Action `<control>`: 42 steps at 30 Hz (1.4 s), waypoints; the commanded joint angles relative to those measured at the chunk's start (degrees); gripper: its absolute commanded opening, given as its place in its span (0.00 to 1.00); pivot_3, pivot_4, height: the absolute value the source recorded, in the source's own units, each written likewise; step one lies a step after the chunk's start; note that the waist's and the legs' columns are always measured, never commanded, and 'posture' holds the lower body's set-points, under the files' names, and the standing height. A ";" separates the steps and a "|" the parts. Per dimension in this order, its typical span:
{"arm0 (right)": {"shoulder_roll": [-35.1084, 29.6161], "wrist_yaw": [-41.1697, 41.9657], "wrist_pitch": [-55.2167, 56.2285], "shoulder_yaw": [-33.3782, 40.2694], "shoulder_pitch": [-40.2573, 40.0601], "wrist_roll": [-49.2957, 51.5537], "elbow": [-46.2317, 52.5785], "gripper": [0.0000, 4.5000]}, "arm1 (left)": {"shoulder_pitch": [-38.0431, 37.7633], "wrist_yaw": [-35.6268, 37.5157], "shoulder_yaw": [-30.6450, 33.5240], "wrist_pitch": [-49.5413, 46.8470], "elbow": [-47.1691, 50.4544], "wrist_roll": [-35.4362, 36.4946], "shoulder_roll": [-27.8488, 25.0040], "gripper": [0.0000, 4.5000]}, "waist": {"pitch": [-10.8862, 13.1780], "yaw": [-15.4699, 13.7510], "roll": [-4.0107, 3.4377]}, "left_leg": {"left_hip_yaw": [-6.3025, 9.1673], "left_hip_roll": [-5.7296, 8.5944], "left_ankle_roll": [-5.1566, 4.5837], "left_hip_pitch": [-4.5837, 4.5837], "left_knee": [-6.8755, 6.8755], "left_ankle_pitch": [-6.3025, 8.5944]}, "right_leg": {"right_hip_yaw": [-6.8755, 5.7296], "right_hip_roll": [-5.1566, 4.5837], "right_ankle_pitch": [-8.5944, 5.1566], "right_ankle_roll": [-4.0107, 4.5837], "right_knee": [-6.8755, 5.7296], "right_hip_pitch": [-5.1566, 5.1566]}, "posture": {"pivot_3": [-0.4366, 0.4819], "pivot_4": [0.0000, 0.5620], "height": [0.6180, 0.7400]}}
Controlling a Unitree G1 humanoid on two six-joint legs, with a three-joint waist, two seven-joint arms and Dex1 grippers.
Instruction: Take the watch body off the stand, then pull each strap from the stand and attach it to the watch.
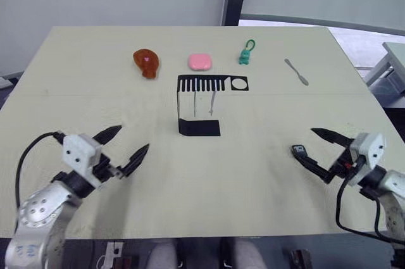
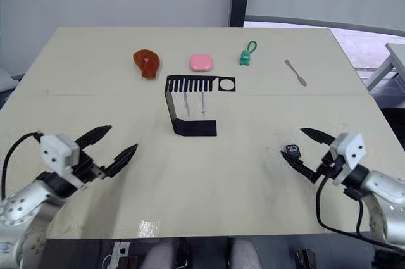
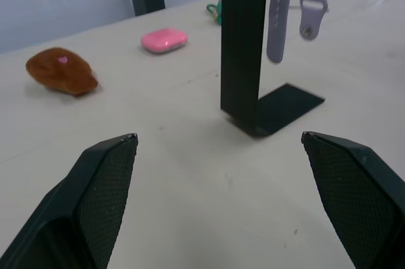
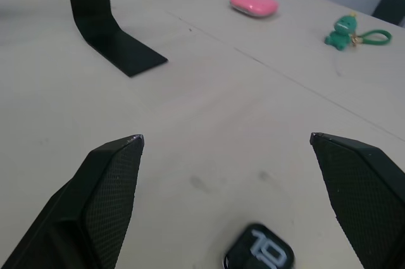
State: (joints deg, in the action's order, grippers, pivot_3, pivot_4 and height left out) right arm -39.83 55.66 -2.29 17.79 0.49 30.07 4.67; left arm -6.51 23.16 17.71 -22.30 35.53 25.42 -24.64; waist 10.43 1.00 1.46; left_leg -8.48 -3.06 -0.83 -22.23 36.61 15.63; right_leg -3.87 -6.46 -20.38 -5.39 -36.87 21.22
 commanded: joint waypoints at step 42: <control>9.05 -1.09 -8.80 -11.30 5.70 1.15 9.24 0.99 | 22.11 -34.03 -23.87 -3.89 -17.07 -30.54 29.00 1.00 | 0.00 -0.96 0.01 | -0.05 -0.13 -0.11 -0.27 0.51 0.11 | -0.04 0.12 0.00 0.00 -0.04 0.14 | 0.48 0.27 1.00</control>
State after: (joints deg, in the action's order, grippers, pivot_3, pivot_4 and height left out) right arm -31.03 55.47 -11.31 6.16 5.70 30.41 11.20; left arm 14.98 -10.41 -6.63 -26.57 17.30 -4.91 2.87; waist 10.43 0.03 1.47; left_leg -8.53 -3.20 -0.94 -22.51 37.12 15.73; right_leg -3.92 -6.34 -20.37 -5.39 -36.91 21.37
